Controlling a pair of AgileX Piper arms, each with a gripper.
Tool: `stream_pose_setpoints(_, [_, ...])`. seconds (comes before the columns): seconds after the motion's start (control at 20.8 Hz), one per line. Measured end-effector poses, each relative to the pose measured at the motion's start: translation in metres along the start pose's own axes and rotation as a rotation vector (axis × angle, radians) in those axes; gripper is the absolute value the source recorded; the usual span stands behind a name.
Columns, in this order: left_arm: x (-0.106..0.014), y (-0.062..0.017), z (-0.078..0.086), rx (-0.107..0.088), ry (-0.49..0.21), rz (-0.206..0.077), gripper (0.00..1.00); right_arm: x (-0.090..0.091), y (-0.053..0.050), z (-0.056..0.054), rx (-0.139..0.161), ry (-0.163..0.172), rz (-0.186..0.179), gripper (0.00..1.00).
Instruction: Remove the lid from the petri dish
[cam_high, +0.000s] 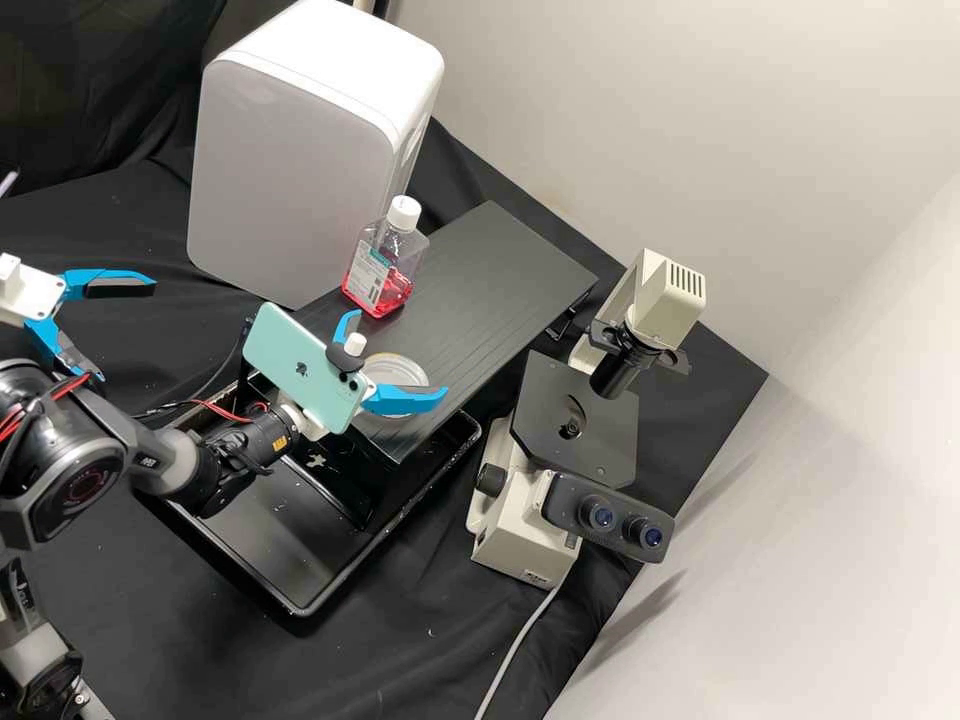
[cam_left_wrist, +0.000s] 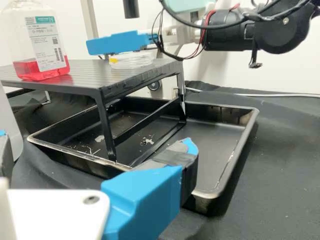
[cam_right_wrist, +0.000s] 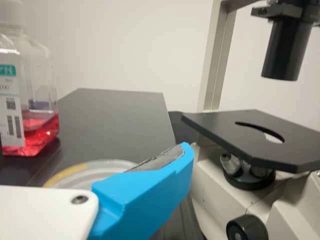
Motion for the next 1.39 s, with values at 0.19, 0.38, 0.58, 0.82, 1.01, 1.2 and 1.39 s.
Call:
stream_pose_setpoints(0.19, [0.000, 0.0000, 0.000, 0.000, 0.000, 0.000, 1.00, 0.001, -0.006, 0.009, -0.002, -0.025, -0.013, 1.00])
stream_pose_setpoints(0.38, [0.000, 0.0000, 0.000, 0.000, 0.000, 0.000, 1.00, 0.002, -0.006, 0.017, -0.001, -0.052, -0.010, 1.00])
stream_pose_setpoints(0.58, [0.000, 0.0000, 0.000, 0.000, 0.000, 0.000, 1.00, 0.002, -0.004, 0.018, 0.001, -0.061, -0.002, 1.00])
stream_pose_setpoints(0.82, [0.000, 0.0000, 0.000, 0.000, 0.000, 0.000, 1.00, 0.002, -0.004, 0.018, 0.001, -0.061, -0.002, 1.00])
stream_pose_setpoints(1.01, [0.000, 0.0000, 0.000, 0.000, 0.000, 0.000, 1.00, 0.002, -0.004, 0.019, 0.001, -0.062, -0.001, 1.00])
stream_pose_setpoints(1.2, [0.000, 0.0000, 0.000, 0.000, 0.000, 0.000, 1.00, 0.001, -0.002, 0.017, 0.011, -0.056, 0.005, 0.00])
stream_pose_setpoints(1.39, [0.000, 0.0000, 0.000, 0.000, 0.000, 0.000, 1.00, 0.001, -0.002, 0.017, 0.035, -0.056, 0.006, 0.00])
